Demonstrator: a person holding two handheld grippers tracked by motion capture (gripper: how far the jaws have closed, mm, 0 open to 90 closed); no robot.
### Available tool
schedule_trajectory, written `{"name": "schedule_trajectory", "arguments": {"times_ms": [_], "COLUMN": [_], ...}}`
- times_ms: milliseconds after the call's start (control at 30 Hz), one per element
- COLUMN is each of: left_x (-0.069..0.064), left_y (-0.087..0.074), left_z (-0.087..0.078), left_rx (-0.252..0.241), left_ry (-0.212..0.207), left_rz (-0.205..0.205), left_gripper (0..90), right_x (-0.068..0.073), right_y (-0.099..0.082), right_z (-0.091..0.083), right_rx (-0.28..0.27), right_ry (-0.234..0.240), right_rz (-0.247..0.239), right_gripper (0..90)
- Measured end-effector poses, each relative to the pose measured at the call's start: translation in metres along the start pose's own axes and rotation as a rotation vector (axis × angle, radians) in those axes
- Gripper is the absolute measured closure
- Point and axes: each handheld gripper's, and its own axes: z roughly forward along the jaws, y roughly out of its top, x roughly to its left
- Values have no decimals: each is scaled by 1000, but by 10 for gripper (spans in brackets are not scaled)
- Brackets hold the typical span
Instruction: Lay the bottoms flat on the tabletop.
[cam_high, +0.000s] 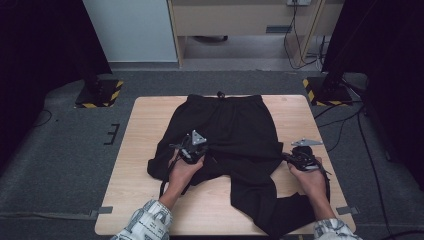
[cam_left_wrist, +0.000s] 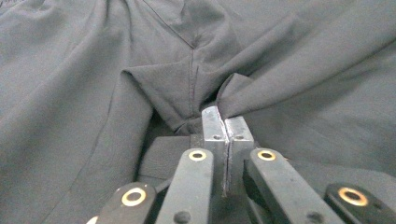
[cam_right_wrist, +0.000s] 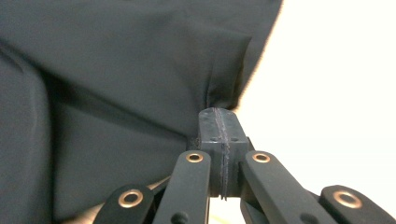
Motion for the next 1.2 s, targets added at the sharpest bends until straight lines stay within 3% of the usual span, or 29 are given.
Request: {"name": "schedule_trajectory", "arguments": {"times_ms": [133,367,500,533,633,733,900,1033,1067,1200], "left_x": [-9,-19,-24,-25,-25,-25,-23,-24,-25,-27], "left_y": [0,-6,-8,-8,-9,-8,-9,-9,-9,-8], "left_z": [3,11,15,15,17,16,15,16,16,13], "left_rx": [15,62,60,58,56,53,51,56,56,40], "left_ry": [-28,-48,-33,-32,-22,-26,-32,-35,-37,-40], "left_rz": [29,76,89,87,87,87,73,76,78,67], "left_gripper": [887,881,823,782,724,727,762,795,807,871], "right_x": [-8,-2,1,5,12,24,33,35,36,42], "right_y": [2,-12,-17,-18,-19,-23,-31,-39,-40,-40], "right_z": [-6,1,-2,-7,-16,-25,-35,-36,-36,-23], "right_rx": [8,69,24,-8,-45,-50,-79,-77,-88,-64], "right_ry": [-17,-30,-38,-50,-40,-21,-7,-8,12,35], "right_rz": [11,-18,-8,-13,-33,-91,-80,-100,-104,-113], "right_gripper": [900,897,714,628,552,497,564,741,772,784]}}
